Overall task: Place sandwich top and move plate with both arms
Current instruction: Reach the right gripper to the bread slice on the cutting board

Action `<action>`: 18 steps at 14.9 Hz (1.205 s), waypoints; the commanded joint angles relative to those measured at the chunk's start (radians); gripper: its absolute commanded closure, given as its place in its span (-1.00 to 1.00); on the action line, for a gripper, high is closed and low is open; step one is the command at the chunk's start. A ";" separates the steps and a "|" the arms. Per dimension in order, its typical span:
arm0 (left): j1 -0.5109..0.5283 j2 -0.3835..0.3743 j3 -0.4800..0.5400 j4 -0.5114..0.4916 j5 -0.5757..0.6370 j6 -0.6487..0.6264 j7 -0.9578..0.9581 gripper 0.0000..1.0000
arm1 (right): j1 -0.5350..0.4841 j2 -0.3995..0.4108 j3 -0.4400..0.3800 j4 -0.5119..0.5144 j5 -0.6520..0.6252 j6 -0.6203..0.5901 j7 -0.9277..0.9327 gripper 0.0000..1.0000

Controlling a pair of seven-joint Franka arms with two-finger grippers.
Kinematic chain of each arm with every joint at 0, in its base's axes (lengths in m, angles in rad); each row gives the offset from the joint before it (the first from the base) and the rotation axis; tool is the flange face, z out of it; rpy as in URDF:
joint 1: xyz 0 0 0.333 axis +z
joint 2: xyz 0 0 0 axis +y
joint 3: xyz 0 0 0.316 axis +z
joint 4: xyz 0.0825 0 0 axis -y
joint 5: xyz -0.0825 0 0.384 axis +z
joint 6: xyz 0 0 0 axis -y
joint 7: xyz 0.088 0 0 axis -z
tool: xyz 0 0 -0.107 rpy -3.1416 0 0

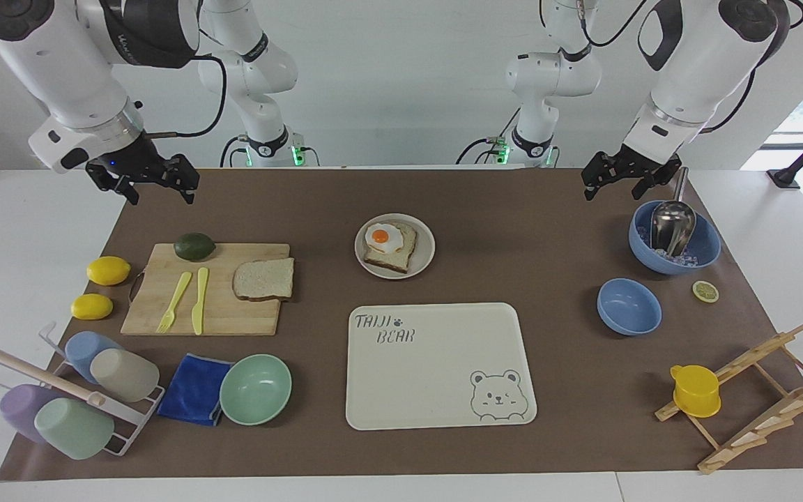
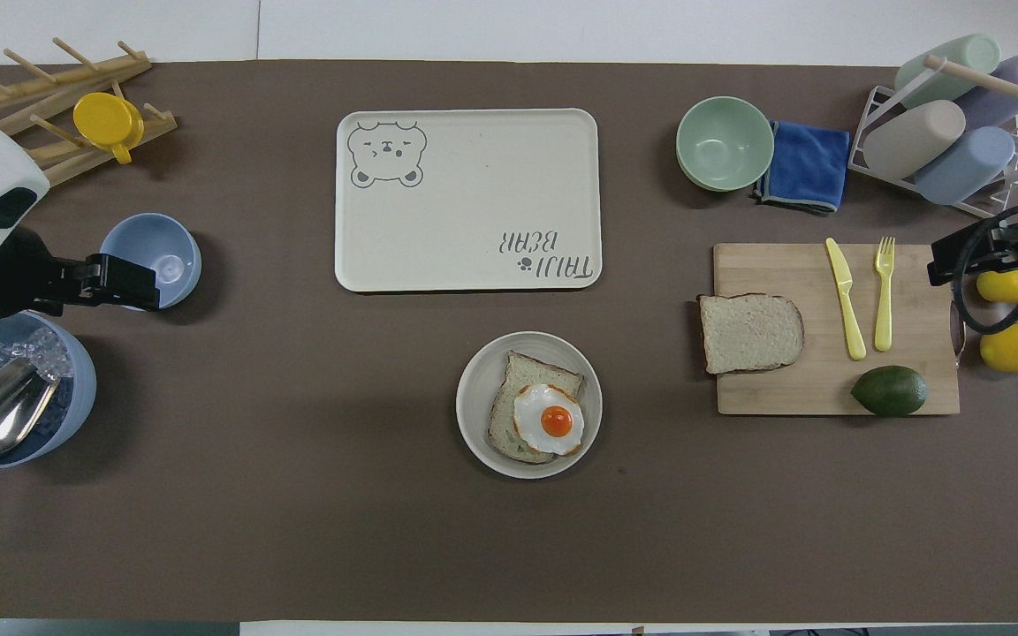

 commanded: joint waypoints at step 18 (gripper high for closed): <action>0.009 -0.013 -0.006 -0.007 0.000 -0.001 0.007 -1.00 | 0.059 0.091 0.228 -0.141 -0.191 0.218 0.200 -1.00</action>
